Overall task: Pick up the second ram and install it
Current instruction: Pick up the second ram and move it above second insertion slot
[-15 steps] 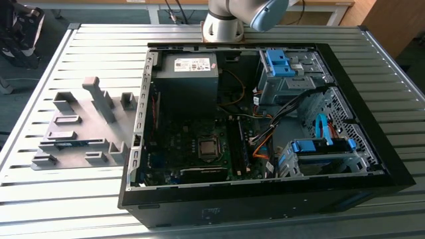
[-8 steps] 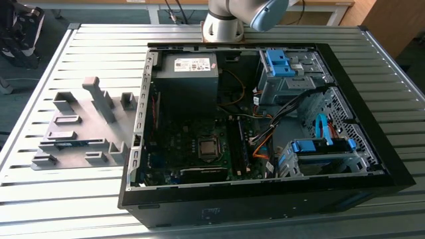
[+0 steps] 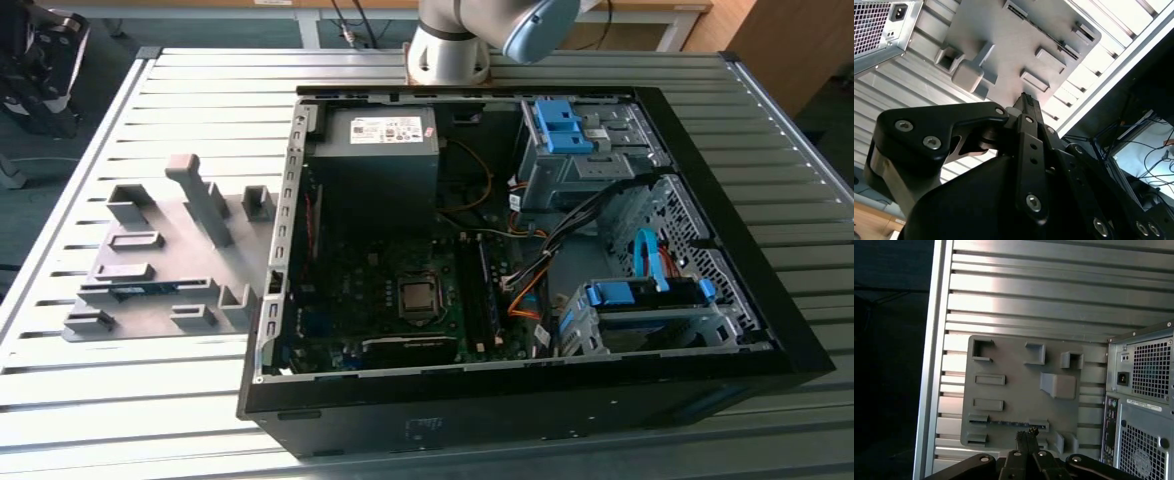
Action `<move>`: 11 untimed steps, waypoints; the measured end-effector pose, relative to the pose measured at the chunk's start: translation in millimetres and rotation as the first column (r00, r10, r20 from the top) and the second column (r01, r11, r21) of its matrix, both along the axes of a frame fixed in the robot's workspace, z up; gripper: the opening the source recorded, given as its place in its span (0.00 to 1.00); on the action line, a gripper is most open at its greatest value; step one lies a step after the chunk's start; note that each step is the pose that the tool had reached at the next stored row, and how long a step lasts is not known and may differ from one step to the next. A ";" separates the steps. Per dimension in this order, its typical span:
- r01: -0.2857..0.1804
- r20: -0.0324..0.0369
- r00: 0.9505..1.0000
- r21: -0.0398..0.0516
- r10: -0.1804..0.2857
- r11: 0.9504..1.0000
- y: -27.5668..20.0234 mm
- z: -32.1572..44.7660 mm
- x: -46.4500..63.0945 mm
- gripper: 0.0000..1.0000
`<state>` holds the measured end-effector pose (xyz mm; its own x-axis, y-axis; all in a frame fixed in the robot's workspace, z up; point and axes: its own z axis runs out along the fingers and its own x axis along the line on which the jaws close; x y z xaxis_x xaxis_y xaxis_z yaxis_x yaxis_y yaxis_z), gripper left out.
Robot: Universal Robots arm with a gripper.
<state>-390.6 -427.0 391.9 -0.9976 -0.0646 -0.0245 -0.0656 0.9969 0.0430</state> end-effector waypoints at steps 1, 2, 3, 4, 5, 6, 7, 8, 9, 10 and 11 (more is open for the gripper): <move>-0.007 0.000 1.000 0.000 0.007 1.000 0.0 0.0 0.0 0.11; -0.015 0.000 1.000 0.000 0.015 1.000 0.0 0.1 0.0 0.11; -0.024 0.000 1.000 0.000 0.024 1.000 -0.1 0.0 0.0 0.11; -0.032 0.000 0.999 0.000 0.032 0.999 -0.1 0.0 0.0 0.11; -0.040 0.000 0.999 0.000 0.040 0.999 -0.2 0.1 0.0 0.11; -0.048 0.000 0.999 0.000 0.048 0.999 -0.2 0.1 0.0 0.11; -0.055 0.000 0.998 0.000 0.055 0.998 -0.2 0.1 0.0 0.11; -0.061 0.000 0.998 0.000 0.061 0.998 -0.3 0.0 0.0 0.11; -0.067 0.000 0.998 0.000 0.067 0.998 -0.4 0.0 0.0 0.11; -0.072 0.000 0.997 0.000 0.072 0.997 -0.5 -0.1 -0.1 0.11; -0.078 0.000 0.997 0.000 0.078 0.997 -0.6 0.0 -0.1 0.11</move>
<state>-390.6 -427.6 391.9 -0.9896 -0.1420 -0.0245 -0.1429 0.9888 0.0430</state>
